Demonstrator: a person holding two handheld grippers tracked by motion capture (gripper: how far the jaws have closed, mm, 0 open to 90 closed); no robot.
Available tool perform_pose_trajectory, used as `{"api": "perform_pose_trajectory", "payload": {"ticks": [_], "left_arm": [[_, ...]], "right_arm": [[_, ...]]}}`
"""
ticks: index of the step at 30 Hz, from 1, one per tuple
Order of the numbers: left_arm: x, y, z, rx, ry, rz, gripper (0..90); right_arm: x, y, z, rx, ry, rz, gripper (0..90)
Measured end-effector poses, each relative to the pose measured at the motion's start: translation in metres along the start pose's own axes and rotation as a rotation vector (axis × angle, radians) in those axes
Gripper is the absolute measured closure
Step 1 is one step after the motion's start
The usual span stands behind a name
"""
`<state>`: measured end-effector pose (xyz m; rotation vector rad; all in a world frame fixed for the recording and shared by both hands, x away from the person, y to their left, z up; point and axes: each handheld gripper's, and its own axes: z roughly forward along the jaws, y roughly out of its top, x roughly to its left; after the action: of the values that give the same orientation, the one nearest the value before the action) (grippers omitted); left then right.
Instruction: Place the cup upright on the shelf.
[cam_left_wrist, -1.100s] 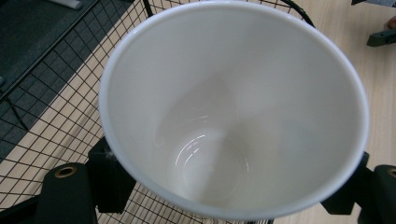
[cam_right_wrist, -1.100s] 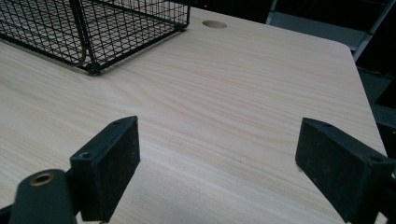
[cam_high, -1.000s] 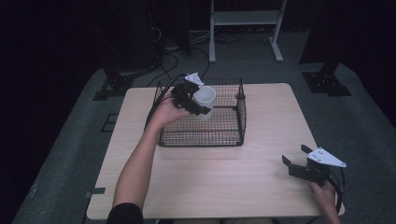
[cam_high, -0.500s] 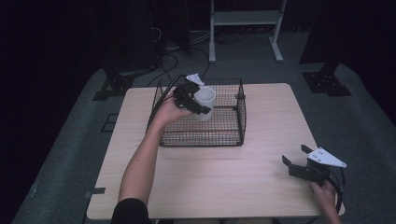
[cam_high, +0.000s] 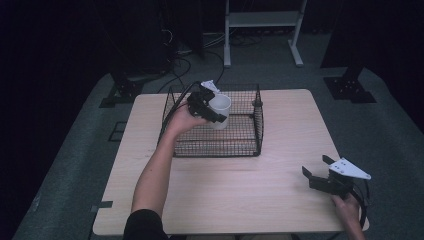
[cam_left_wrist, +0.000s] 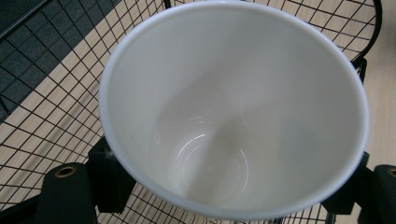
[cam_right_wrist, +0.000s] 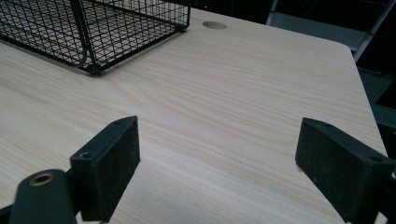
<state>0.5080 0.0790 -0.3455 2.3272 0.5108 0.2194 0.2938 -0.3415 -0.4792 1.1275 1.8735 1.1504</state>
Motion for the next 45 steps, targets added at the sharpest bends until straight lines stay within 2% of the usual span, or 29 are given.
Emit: {"api": "perform_pose_trajectory", "payload": {"ticks": [20,24,30,45], "left_arm": [[0.002,-0.005,0.02,0.016,-0.012,-0.007,21.7],[0.002,-0.009,0.026,0.006,-0.012,-0.012,21.6],[0.005,-0.015,0.032,0.032,-0.018,-0.026,21.6],[0.007,-0.02,0.045,0.053,-0.026,-0.038,21.6]], "right_arm": [[0.0,0.0,0.0,-0.003,0.002,-0.003,13.1],[0.0,0.0,0.0,-0.003,0.002,-0.003,13.1],[0.0,0.0,0.0,-0.003,0.002,-0.004,13.1],[0.0,0.0,0.0,-0.003,0.005,-0.003,13.1]]}}
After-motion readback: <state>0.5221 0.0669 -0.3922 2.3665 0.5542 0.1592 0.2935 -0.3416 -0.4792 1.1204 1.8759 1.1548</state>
